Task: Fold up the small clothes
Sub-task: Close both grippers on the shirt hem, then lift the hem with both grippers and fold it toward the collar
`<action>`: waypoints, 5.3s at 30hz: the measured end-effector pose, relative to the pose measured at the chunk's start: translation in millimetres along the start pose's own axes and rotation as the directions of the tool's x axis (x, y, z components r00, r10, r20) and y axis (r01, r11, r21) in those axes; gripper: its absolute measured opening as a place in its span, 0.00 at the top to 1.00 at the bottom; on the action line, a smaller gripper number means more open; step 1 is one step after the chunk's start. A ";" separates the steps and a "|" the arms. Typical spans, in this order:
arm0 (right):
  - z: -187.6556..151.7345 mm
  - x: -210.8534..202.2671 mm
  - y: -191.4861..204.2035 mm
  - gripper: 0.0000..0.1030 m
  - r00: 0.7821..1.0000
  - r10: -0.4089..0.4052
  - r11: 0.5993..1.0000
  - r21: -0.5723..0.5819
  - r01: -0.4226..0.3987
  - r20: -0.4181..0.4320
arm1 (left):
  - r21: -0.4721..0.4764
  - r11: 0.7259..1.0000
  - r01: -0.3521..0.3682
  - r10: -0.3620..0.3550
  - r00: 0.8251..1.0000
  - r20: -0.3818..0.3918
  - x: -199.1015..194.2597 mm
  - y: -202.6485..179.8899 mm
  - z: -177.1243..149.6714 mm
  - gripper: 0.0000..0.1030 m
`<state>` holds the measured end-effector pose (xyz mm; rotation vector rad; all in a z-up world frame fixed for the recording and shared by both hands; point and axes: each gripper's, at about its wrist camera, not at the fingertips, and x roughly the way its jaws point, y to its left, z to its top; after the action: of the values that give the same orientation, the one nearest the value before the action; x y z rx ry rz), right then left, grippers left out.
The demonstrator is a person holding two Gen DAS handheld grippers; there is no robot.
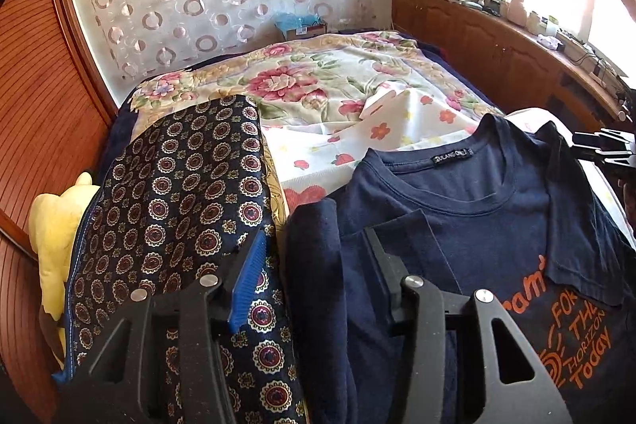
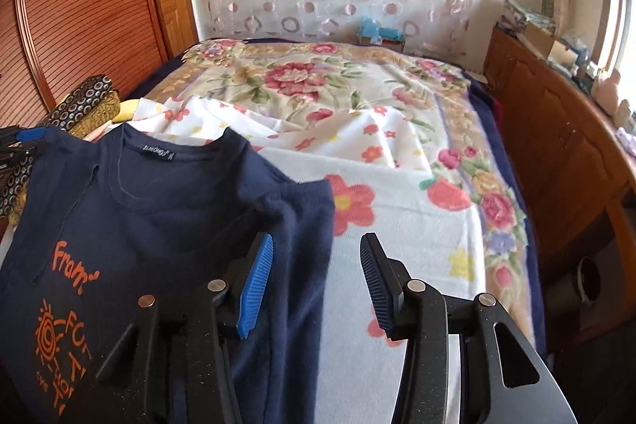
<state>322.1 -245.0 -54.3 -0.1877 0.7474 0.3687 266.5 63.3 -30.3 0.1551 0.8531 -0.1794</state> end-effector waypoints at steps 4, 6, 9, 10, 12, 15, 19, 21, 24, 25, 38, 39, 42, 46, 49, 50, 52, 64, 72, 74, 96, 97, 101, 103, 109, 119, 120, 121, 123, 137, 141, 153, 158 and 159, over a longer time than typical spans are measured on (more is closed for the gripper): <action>3.9 13.8 3.8 0.53 0.999 0.034 0.999 -0.022 -0.035 -0.039 | 0.004 1.000 -0.011 0.011 1.000 -0.018 7.4 -2.4 3.1 0.52; 5.9 25.0 4.5 0.53 0.998 0.025 0.999 -0.037 -0.027 -0.066 | 0.013 1.000 -0.017 0.018 1.000 -0.019 9.5 -4.4 4.0 0.56; 13.5 37.1 0.0 0.53 0.996 -0.029 0.999 -0.041 0.026 -0.084 | 0.016 1.000 -0.018 0.018 1.000 -0.025 12.8 -3.9 4.7 0.81; 16.8 39.3 0.2 0.53 0.997 -0.021 0.999 -0.036 0.018 -0.078 | 0.014 1.000 -0.007 0.008 1.000 -0.026 13.0 -2.8 4.2 0.93; 22.9 43.5 1.2 0.53 0.997 -0.010 0.999 -0.039 0.007 -0.080 | 0.013 1.000 -0.004 0.004 1.000 -0.009 8.2 -2.9 2.3 0.94; 21.8 45.3 3.4 0.88 0.997 0.017 0.998 -0.053 -0.021 -0.079 | -0.013 1.000 0.024 -0.023 0.998 0.054 -10.9 -4.4 -2.8 0.94; 17.5 26.1 17.6 0.93 1.000 -0.002 0.994 -0.108 0.001 -0.004 | -0.022 0.999 0.047 -0.044 0.990 0.133 -43.7 -9.9 -7.4 0.94; 14.3 6.7 24.5 0.93 0.998 0.005 0.993 -0.114 0.001 0.056 | -0.025 0.997 0.067 -0.062 0.983 0.172 -62.4 -13.5 -10.5 0.94; 8.6 -25.3 30.6 0.93 0.991 0.012 0.994 -0.113 0.003 0.133 | -0.022 0.995 0.095 -0.087 0.971 0.224 -90.9 -21.1 -21.3 0.94; 5.2 -38.4 31.8 0.93 0.987 0.017 0.994 -0.107 0.001 0.163 | -0.022 0.994 0.104 -0.096 0.966 0.240 -100.9 -24.5 -27.4 0.94; -111.2 -150.3 35.5 0.93 0.962 0.055 0.996 -0.087 -0.033 0.267 | -0.059 0.982 0.177 -0.147 0.930 0.337 -187.5 -41.0 -131.8 0.95; -124.0 -158.7 35.0 0.93 0.963 0.055 0.996 -0.080 -0.035 0.265 | -0.074 0.981 0.182 -0.147 0.930 0.338 -192.2 -39.9 -143.2 0.95; -162.6 -186.4 35.4 0.93 0.964 0.053 0.997 -0.066 -0.037 0.259 | -0.106 0.977 0.183 -0.139 0.934 0.329 -203.3 -39.7 -175.2 0.95; -206.7 -218.6 32.7 0.93 0.968 0.056 0.998 -0.041 -0.048 0.244 | -0.145 0.972 0.186 -0.135 0.943 0.303 -211.5 -35.6 -205.9 0.95; -226.1 -241.2 28.5 0.93 0.971 0.057 0.998 -0.006 -0.057 0.234 | -0.167 0.968 0.185 -0.133 0.950 0.281 -217.8 -35.1 -219.0 0.95; -227.0 -246.8 28.2 0.93 0.971 0.056 0.998 0.000 -0.058 0.232 | -0.163 0.971 0.176 -0.127 0.953 0.274 -219.9 -36.4 -222.7 0.95; -240.4 -255.5 27.9 0.93 0.975 0.054 0.998 0.019 -0.060 0.216 | -0.163 0.974 0.157 -0.114 0.963 0.245 -219.0 -39.5 -230.7 0.95; -234.6 -253.5 36.6 0.73 0.995 -0.008 0.999 0.034 0.005 0.098 | -0.179 0.976 0.122 -0.080 0.972 0.220 -213.5 -24.5 -236.6 0.62; -224.8 -280.7 28.5 0.63 0.975 -0.070 0.997 0.059 0.058 0.213 | -0.188 0.980 0.068 -0.025 0.974 0.226 -206.7 -7.6 -218.8 0.33; -223.0 -281.5 26.7 0.61 0.970 -0.071 0.996 0.061 0.059 0.234 | -0.179 0.982 0.061 -0.021 0.976 0.216 -198.4 -4.0 -212.0 0.32; -177.6 -203.4 13.8 0.56 0.993 -0.057 0.998 0.039 0.053 0.101 | -0.123 0.983 0.133 -0.128 0.991 0.044 -97.0 -18.2 -176.9 0.32; -177.0 -203.6 13.6 0.56 0.994 -0.053 0.998 0.038 0.050 0.098 | -0.122 0.983 0.136 -0.132 0.991 0.035 -95.7 -20.1 -179.9 0.32; -173.5 -204.4 15.3 0.54 0.994 -0.056 0.998 0.032 0.053 0.090 | -0.113 0.981 0.156 -0.156 0.988 0.007 -92.0 -26.9 -189.5 0.38; -171.2 -202.3 16.9 0.54 0.995 -0.054 0.998 0.029 0.052 0.085 | -0.115 0.980 0.161 -0.163 0.987 -0.002 -90.4 -28.2 -193.0 0.44; -166.6 -190.6 17.8 0.54 0.997 -0.061 0.998 0.006 0.061 0.054 | -0.129 0.978 0.167 -0.170 0.985 -0.012 -88.1 -26.9 -198.9 0.45; -162.6 -182.0 9.8 0.54 1.000 -0.026 1.000 0.015 0.026 0.000 | -0.131 0.977 0.171 -0.174 0.985 -0.013 -89.1 -26.4 -199.2 0.45; -162.6 -180.1 9.5 0.54 1.000 -0.018 1.000 0.018 0.019 -0.008 | -0.131 0.976 0.173 -0.176 0.984 -0.014 -89.2 -26.1 -198.9 0.45; -162.9 -177.4 9.4 0.54 1.000 -0.010 1.000 0.020 0.010 -0.020 | -0.131 0.976 0.175 -0.178 0.984 -0.014 -89.3 -25.5 -198.7 0.45; -163.7 -170.6 8.5 0.54 0.999 -0.002 1.000 0.021 0.003 -0.052 | -0.129 0.975 0.180 -0.184 0.983 -0.013 -88.6 -25.2 -197.3 0.48; -161.2 -159.0 5.8 0.43 0.997 -0.022 1.000 -0.008 0.021 -0.080 | -0.136 0.967 0.215 -0.219 0.976 -0.012 -86.0 -25.3 -194.7 0.66; -164.6 -157.9 3.5 0.42 0.997 -0.002 1.000 0.008 0.003 -0.075 | -0.135 0.967 0.216 -0.219 0.976 -0.010 -86.6 -25.0 -195.9 0.66; -182.3 -214.8 28.0 0.89 0.995 0.083 0.996 -0.050 -0.080 0.064 | -0.116 0.952 0.284 -0.252 0.939 0.233 -179.1 -34.0 -199.0 0.90; -183.9 -298.3 31.7 0.90 0.964 0.078 0.997 -0.032 -0.072 0.254 | -0.086 0.960 0.266 -0.216 0.900 0.379 -246.2 -35.9 -186.4 0.90; -183.4 -313.4 33.7 0.90 0.956 0.072 0.997 -0.035 -0.065 0.283 | -0.082 0.960 0.268 -0.212 0.886 0.412 -260.5 -35.1 -183.2 0.90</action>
<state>-17.1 -349.5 29.2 -0.1289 0.4660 0.4602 -43.2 91.8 46.5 -0.1180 0.4684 -0.3717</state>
